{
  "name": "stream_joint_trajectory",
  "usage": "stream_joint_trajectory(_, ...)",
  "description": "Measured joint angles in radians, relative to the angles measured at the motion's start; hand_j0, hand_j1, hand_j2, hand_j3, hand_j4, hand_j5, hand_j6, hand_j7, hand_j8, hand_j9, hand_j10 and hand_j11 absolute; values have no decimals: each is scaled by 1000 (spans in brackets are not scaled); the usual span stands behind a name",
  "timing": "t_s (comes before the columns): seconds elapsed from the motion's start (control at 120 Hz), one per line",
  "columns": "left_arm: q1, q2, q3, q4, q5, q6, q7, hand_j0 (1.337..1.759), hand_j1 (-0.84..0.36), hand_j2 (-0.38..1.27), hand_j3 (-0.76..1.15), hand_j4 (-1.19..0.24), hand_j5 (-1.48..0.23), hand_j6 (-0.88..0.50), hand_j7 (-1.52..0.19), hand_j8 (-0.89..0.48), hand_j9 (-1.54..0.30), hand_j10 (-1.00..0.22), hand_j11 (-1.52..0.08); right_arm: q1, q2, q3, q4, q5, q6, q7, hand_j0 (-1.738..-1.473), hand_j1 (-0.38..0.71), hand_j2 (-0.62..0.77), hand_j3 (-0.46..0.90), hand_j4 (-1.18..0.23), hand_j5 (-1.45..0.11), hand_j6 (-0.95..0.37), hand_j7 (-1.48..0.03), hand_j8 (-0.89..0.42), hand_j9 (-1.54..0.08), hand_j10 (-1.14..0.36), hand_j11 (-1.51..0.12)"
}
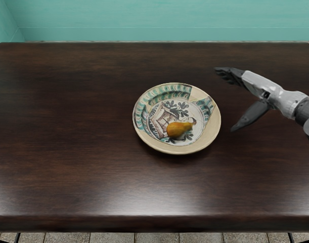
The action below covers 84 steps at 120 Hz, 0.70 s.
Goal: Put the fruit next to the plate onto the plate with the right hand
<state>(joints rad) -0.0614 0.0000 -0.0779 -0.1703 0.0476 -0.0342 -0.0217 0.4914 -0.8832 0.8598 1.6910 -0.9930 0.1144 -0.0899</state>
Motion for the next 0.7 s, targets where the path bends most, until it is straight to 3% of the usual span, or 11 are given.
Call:
stream_joint_trajectory(0.117, -1, 0, 0, 0, 0, 0, 0, 1658, 349, 0, 0, 0, 0, 0, 0, 0, 0, 0, 0, -1, -130, 31, -39, 185, 190, -1, -1658, -283, 0, 0, -61, -78, -63, -77, -58, -77, -59, -77)
stream_joint_trajectory(0.275, 0, 0, -1, 0, -2, -3, 0, 1658, 349, 0, 0, 0, 0, 0, 0, 0, 0, 0, 0, 0, -199, 54, -88, 362, 424, -2, -1658, -312, 0, 0, -38, -45, -39, -45, -36, -45, -36, -45)
stream_joint_trajectory(0.45, 8, 0, 1, -1, -4, -6, 0, 1658, 349, 0, 0, 0, 0, 0, 0, 0, 0, 0, 0, -1, -228, 74, -103, 438, 483, -2, -1658, -326, 0, 0, -26, -30, -27, -29, -26, -29, -25, -29)
stream_joint_trajectory(0.6, 77, 0, 2, -1, -7, -8, 0, 1658, 349, 0, 0, 0, 0, 0, 0, 0, 0, 0, 0, -1, -240, 77, -106, 452, 493, -2, -1658, -331, 0, 0, -21, -24, -23, -23, -21, -23, -21, -23)
stream_joint_trajectory(0.7, 82, 0, 2, -2, -8, -9, 1, 1658, 349, 0, 0, 0, 0, 0, 0, 0, 0, 0, 0, -1, -241, 76, -111, 454, 495, -2, -1658, -333, 0, 0, -20, -21, -21, -21, -20, -21, -19, -21)
